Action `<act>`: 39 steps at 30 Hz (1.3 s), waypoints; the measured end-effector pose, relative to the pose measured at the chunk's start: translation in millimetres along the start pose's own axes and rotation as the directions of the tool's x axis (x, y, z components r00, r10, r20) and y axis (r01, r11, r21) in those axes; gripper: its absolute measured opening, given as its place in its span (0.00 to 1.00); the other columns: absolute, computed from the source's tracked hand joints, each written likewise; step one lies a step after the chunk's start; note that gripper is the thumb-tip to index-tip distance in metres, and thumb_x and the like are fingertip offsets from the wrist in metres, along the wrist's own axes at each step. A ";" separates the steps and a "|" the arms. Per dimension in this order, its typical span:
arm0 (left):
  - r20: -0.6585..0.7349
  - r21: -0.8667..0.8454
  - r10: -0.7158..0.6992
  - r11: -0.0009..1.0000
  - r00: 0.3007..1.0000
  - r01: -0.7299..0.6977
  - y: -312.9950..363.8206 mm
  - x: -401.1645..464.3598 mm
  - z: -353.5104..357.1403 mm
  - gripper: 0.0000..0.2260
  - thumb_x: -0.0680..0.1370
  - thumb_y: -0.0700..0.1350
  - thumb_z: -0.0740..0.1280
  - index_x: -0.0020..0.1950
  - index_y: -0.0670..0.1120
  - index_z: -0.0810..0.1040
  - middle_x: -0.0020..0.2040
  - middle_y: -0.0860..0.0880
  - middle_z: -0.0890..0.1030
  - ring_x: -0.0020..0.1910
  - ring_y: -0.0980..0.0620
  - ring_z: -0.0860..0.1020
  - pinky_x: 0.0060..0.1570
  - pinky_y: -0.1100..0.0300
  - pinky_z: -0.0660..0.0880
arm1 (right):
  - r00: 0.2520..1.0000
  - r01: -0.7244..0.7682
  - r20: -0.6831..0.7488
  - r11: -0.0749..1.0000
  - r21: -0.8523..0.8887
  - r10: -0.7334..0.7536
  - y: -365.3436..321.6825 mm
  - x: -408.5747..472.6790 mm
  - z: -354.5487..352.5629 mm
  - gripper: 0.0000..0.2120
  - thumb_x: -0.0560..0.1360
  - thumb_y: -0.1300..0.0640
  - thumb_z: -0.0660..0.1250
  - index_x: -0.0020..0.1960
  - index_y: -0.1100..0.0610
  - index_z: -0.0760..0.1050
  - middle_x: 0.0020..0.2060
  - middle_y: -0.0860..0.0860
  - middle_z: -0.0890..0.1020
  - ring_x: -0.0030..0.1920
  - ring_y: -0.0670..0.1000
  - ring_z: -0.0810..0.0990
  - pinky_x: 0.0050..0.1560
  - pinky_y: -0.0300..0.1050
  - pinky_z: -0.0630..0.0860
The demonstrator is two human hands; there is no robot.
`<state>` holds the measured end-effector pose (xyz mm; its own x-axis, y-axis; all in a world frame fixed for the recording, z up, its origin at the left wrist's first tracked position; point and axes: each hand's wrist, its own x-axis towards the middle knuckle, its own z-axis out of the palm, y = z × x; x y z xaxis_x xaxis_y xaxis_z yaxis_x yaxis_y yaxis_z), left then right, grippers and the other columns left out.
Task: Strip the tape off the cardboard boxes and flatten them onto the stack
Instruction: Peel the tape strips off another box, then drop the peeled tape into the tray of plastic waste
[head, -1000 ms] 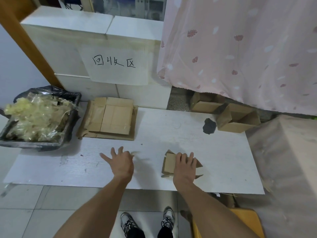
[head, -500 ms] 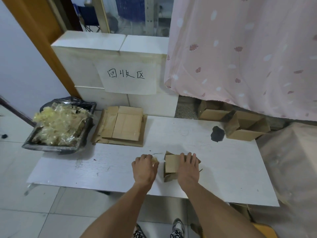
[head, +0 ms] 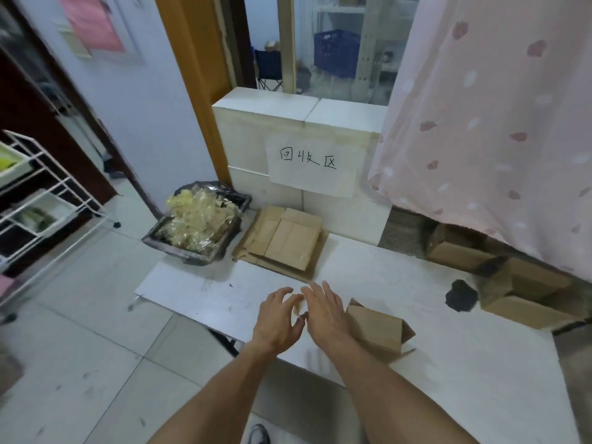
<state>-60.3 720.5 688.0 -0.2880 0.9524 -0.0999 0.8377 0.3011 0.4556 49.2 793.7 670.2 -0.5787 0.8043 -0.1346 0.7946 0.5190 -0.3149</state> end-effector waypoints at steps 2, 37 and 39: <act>0.002 0.004 0.031 1.000 1.000 -0.031 -14.4 -4.9 -8.0 0.19 0.78 0.55 0.64 0.69 0.54 0.74 0.74 0.51 0.68 0.73 0.50 0.65 0.72 0.52 0.61 | 0.999 0.000 -0.048 1.000 -0.029 -0.001 -11.1 2.8 -0.8 0.18 0.79 0.59 0.66 0.68 0.50 0.72 0.68 0.48 0.73 0.73 0.54 0.63 0.70 0.47 0.62; -0.358 0.046 -0.176 0.978 0.917 0.206 -215.4 73.3 -141.4 0.07 0.79 0.44 0.63 0.52 0.51 0.81 0.48 0.51 0.82 0.44 0.48 0.78 0.44 0.57 0.65 | 0.993 0.094 -0.056 0.985 -0.145 -0.102 -249.6 179.2 -7.2 0.20 0.78 0.54 0.64 0.69 0.52 0.68 0.62 0.52 0.74 0.62 0.56 0.71 0.62 0.49 0.65; -0.347 0.082 -0.253 0.951 0.903 0.298 -215.1 89.5 -153.9 0.08 0.79 0.43 0.61 0.51 0.51 0.80 0.49 0.52 0.81 0.44 0.48 0.78 0.44 0.56 0.65 | 0.990 0.108 -0.077 0.988 -0.113 -0.118 -258.0 194.3 -5.6 0.26 0.78 0.53 0.64 0.74 0.54 0.61 0.63 0.53 0.73 0.61 0.56 0.70 0.62 0.50 0.67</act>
<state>-337.6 733.7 717.2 -0.6329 0.7676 0.1012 0.7491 0.5740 0.3307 -267.2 817.7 730.6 -0.6523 0.7576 -0.0242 0.7428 0.6326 -0.2194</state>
